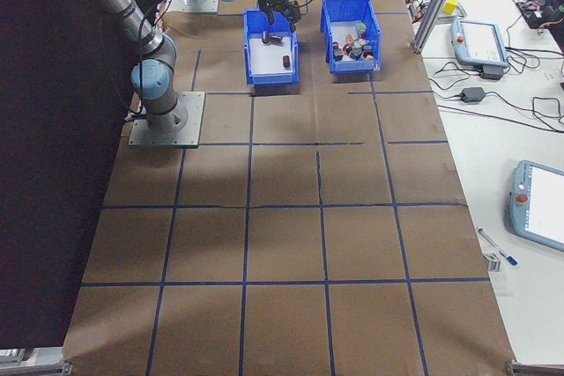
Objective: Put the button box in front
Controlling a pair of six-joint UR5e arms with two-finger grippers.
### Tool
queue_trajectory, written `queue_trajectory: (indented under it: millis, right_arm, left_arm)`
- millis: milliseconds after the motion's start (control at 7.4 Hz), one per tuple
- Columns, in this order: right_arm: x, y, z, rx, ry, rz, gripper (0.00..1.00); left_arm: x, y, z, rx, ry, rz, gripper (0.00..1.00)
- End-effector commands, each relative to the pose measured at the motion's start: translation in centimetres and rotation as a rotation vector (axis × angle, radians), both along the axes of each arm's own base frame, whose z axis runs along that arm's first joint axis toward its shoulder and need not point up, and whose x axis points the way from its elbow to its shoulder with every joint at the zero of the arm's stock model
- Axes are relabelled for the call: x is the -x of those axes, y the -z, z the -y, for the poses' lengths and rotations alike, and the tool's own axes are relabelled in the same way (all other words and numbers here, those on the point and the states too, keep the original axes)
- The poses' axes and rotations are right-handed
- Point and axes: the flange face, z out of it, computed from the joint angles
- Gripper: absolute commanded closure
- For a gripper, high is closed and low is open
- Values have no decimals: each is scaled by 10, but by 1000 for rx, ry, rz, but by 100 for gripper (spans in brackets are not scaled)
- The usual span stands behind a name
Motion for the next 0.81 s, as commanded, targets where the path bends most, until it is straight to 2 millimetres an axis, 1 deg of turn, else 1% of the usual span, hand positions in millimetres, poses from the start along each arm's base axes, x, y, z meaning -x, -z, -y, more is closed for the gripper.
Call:
queue_trajectory:
  millis: [0,270,405,541,676]
  right_arm:
    - [18,-2,19,-18,386,79,0]
    - [18,-18,31,-95,728,110,0]
    - [20,-22,40,-139,819,103,0]
    - [17,-20,52,-194,858,136,0]
    - [17,-15,66,-237,894,129,0]
  left_arm:
    - [0,0,0,-2,-1,-1,1]
    - [-1,0,-1,-7,0,2,1]
    - [0,0,-1,-8,2,1,1]
    - [0,2,-2,-13,2,0,1]
    - [0,8,-3,-23,2,-1,1]
